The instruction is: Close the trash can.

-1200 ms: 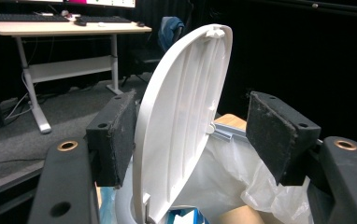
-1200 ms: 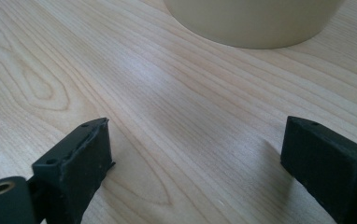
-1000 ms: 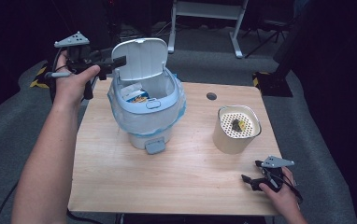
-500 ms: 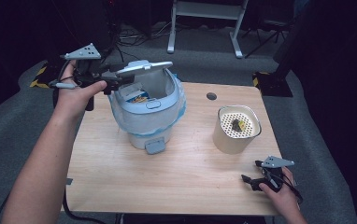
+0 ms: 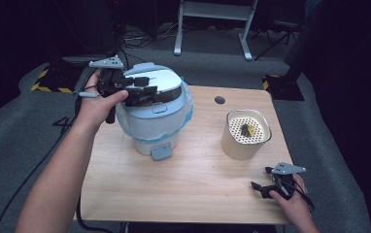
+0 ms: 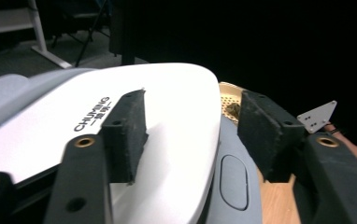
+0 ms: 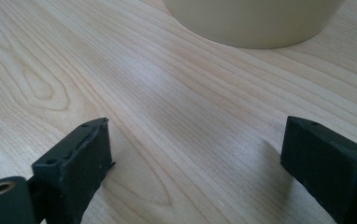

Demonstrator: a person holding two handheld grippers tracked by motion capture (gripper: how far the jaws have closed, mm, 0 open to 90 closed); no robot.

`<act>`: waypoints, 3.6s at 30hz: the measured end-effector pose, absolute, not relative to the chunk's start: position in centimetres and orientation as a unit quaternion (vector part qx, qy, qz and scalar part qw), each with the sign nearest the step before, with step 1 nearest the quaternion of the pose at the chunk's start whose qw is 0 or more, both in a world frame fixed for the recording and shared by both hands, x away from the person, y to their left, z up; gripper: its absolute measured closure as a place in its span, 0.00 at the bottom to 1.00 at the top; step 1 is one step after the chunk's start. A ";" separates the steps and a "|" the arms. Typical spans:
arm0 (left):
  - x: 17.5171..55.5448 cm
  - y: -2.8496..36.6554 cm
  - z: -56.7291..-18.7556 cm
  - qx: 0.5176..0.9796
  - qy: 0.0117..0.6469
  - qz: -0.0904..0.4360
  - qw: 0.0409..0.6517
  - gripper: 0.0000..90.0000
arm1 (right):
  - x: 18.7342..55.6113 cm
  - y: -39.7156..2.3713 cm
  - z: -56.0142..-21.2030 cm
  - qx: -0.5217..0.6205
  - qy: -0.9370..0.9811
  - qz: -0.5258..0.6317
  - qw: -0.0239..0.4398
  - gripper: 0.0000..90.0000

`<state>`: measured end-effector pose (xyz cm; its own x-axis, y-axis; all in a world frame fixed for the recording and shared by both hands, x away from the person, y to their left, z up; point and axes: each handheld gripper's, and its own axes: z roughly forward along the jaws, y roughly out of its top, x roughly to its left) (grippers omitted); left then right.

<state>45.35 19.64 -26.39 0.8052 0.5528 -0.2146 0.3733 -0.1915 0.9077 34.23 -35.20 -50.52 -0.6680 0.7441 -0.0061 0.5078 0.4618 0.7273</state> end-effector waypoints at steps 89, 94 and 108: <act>33.3 17.6 -32.6 0.809 0.258 0.163 0.503 0.34 | 34.8 -34.8 -50.5 0.365 0.843 0.362 0.160 0.09; 33.0 17.6 -35.3 0.804 0.272 0.149 0.508 0.32 | 34.8 -34.8 -50.5 0.365 0.843 0.362 0.160 0.09; 32.8 18.2 -42.6 0.805 0.319 0.128 0.483 0.28 | 34.8 -34.8 -50.5 0.365 0.843 0.362 0.160 0.09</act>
<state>32.78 18.24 -42.62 0.7632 0.6379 -0.1030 0.3911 -0.3292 0.8594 34.81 -34.81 -50.53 -0.6831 0.7303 -0.0052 0.4993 0.4722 0.7264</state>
